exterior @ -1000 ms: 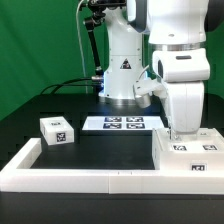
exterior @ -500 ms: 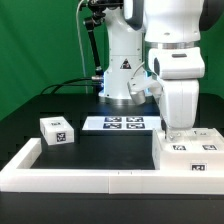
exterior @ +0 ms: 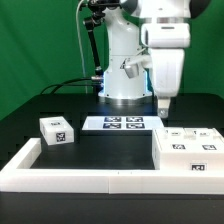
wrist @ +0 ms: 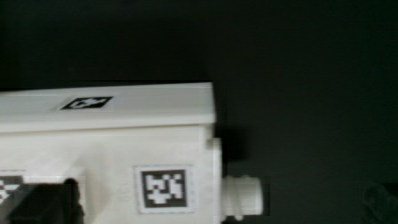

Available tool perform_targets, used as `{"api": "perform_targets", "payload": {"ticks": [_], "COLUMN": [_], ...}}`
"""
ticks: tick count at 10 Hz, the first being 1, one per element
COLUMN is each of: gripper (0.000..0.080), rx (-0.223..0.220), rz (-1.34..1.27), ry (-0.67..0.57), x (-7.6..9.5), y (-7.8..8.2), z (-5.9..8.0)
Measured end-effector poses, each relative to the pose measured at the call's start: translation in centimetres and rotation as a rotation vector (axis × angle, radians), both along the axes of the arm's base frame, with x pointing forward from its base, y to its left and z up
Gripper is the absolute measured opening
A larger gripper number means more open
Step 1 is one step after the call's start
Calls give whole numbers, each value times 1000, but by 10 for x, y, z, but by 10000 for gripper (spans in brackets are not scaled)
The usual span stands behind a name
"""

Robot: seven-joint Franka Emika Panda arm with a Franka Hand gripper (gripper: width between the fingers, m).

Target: Assemble cabinet

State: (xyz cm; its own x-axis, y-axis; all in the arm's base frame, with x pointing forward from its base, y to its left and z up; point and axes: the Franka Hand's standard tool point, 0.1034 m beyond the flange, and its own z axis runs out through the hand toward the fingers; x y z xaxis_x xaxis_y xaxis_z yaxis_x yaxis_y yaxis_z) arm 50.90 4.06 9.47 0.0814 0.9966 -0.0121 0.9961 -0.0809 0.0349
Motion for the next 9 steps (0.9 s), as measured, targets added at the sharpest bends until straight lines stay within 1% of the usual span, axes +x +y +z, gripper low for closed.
{"api": "perform_targets", "payload": {"ticks": [1, 2, 3, 5, 8, 9], "gripper": [798, 798, 796, 796, 796, 796], "rx": [11, 27, 31, 29, 40, 57], "rz": [-72, -119, -127, -139, -293, -430], "ry": [-35, -66, -59, -59, -57, -63], "x": [-11, -20, -29, -26, -26, -26], "y": [2, 8, 10, 8, 9, 9], "z": [3, 1, -5, -3, -4, -4]}}
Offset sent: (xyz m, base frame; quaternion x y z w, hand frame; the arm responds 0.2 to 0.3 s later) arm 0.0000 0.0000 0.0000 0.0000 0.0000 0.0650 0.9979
